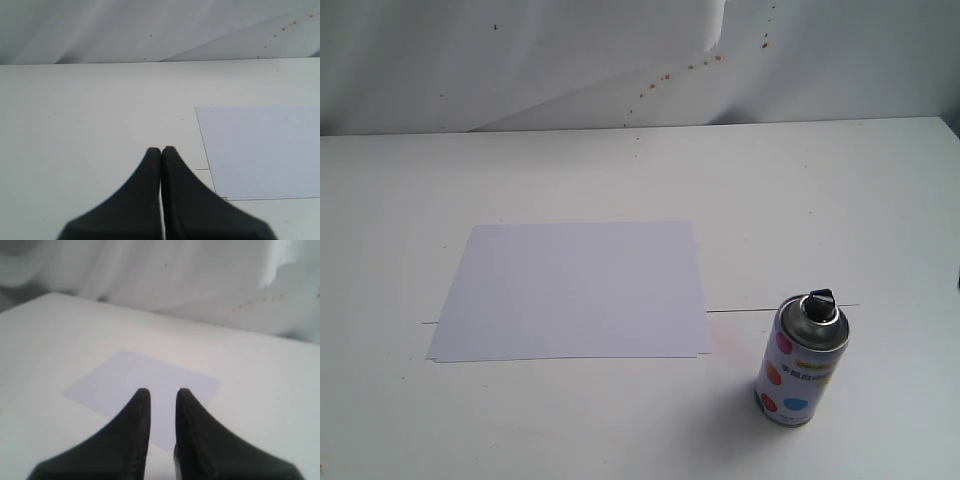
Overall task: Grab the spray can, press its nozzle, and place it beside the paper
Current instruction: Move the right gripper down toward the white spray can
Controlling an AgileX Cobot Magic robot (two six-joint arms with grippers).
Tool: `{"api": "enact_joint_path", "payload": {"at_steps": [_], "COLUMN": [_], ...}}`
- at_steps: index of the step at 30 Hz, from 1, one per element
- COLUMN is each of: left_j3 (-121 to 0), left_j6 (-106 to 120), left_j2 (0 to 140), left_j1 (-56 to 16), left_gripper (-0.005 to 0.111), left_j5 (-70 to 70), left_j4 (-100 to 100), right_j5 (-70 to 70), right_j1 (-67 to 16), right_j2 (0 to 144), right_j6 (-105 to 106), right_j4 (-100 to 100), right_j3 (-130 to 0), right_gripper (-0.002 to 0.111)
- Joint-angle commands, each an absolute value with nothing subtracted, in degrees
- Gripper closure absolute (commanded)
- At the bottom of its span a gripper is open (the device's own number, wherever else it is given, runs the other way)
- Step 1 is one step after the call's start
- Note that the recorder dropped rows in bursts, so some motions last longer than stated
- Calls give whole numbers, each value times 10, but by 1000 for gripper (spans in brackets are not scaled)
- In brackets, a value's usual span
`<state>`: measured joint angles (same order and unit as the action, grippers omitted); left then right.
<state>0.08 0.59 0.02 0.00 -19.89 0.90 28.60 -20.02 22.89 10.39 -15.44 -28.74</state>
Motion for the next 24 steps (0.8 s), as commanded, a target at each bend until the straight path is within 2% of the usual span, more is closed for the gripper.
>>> {"api": "enact_joint_path", "payload": {"at_steps": [1, 7, 13, 17, 20, 24], "left_j3": [0, 0, 0, 0, 0, 0], "left_j6": [4, 5, 5, 5, 5, 5], "left_j2": [0, 0, 0, 0, 0, 0], "left_j1": [0, 0, 0, 0, 0, 0], "left_gripper": [107, 107, 107, 107, 107, 107], "left_j5": [-195, -195, -195, -195, -195, -195], "left_j4": [8, 8, 8, 8, 8, 8], "right_j5": [318, 361, 371, 292, 184, 163], "right_j1": [-224, -287, -327, -327, -327, -327], "right_j2": [231, 265, 358, 407, 437, 457], "right_j6": [90, 90, 68, 39, 37, 37], "right_j4": [-154, -130, -130, -141, -190, -191], "right_j3": [-238, -229, -229, -229, -229, -229], "right_gripper": [90, 75, 57, 51, 46, 46]}}
